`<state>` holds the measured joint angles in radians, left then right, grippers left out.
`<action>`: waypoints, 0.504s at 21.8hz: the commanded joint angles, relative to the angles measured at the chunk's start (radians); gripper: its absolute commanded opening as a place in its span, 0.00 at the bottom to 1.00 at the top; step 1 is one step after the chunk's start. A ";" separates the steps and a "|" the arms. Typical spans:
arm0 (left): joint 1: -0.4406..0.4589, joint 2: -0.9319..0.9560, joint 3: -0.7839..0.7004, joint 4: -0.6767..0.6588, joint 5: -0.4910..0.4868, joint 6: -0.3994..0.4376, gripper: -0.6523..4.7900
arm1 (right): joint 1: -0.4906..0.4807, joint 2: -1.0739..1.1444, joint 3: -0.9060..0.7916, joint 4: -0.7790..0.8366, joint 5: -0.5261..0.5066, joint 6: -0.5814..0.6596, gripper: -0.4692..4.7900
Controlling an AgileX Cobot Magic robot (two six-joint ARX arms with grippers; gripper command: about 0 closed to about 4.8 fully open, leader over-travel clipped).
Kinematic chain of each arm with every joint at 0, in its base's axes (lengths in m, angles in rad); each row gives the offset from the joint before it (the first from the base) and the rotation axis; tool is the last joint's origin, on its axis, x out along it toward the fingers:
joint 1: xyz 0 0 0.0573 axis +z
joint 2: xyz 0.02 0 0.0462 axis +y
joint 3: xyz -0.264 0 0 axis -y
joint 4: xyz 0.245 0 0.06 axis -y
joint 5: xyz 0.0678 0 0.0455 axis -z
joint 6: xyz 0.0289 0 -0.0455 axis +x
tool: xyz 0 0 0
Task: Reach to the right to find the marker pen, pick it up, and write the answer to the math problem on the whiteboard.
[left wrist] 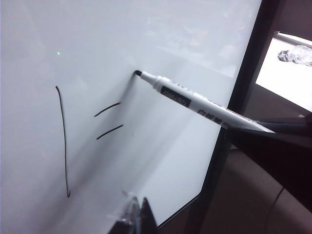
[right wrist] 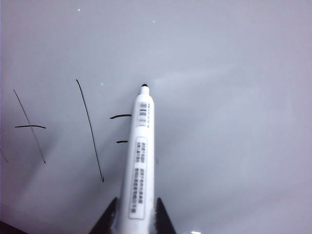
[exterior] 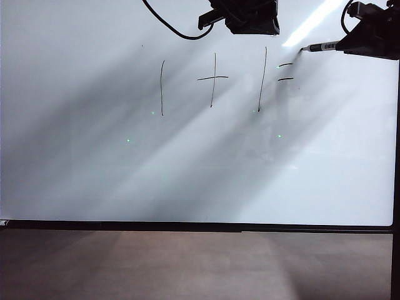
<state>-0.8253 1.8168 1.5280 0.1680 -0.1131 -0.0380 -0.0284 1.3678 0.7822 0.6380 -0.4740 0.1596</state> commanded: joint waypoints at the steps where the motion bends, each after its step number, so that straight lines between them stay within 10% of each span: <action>1: -0.002 -0.004 0.000 0.010 0.002 0.003 0.11 | 0.001 -0.005 0.008 0.022 0.009 -0.003 0.08; 11: -0.002 -0.004 0.000 0.010 0.002 0.003 0.11 | 0.000 -0.005 0.007 0.024 0.024 -0.003 0.08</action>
<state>-0.8253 1.8168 1.5280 0.1680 -0.1131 -0.0380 -0.0284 1.3678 0.7822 0.6384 -0.4713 0.1593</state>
